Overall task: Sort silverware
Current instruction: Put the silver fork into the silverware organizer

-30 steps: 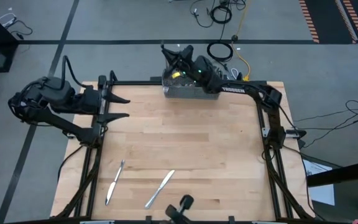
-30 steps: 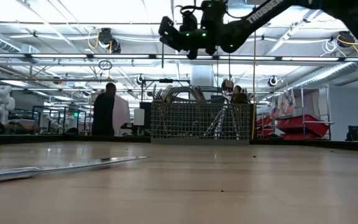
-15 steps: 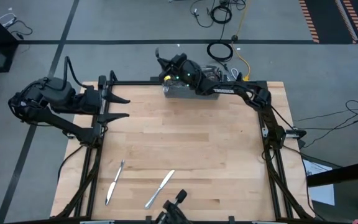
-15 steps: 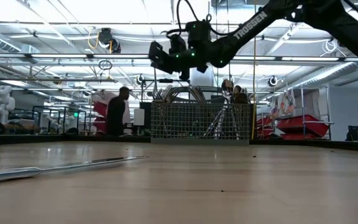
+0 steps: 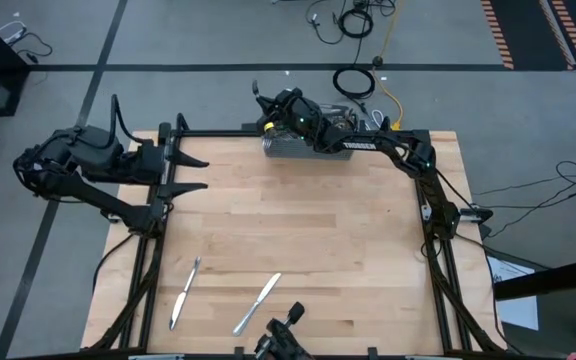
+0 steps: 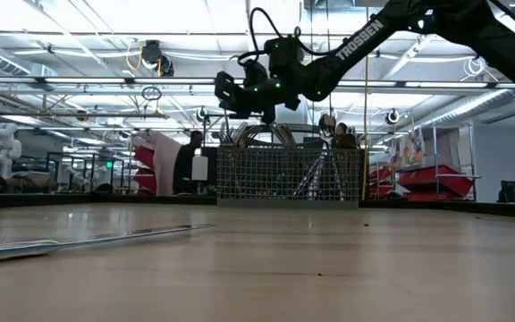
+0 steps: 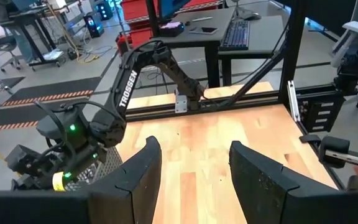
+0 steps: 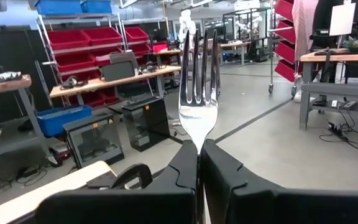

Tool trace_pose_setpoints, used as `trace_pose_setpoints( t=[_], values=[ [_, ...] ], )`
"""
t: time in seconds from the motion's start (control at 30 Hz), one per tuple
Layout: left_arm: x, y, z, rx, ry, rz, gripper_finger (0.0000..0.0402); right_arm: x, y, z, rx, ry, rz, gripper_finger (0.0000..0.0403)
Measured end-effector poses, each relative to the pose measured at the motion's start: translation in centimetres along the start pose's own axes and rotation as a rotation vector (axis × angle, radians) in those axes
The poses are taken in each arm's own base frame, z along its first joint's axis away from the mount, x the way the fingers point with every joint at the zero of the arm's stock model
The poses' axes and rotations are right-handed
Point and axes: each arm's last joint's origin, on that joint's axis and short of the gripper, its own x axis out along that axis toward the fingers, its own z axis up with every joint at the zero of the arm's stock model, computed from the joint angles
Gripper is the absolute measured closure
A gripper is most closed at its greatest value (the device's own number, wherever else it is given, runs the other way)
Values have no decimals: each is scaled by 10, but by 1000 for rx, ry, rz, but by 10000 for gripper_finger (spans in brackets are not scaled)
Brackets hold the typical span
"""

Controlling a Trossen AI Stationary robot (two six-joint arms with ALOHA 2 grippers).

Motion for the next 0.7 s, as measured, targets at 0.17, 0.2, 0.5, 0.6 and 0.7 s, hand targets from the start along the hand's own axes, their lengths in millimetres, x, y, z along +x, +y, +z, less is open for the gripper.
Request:
trace_pose_setpoints(
  t=[0.17,0.2,0.5,0.6,0.7],
  values=[
    [0,0,0,0,0,4,210,0,-1,-1,-15,18,-4,402],
    [0,0,0,0,0,5,210,0,-1,-2,-14,22,-11,402],
    [0,0,-2,6,23,4,210,0,-3,-4,-16,53,-62,391],
    [0,0,-2,6,24,5,210,0,-3,-4,-13,52,-65,383],
    [0,0,-2,6,24,5,210,0,-4,-4,-13,52,-66,378]
  ],
)
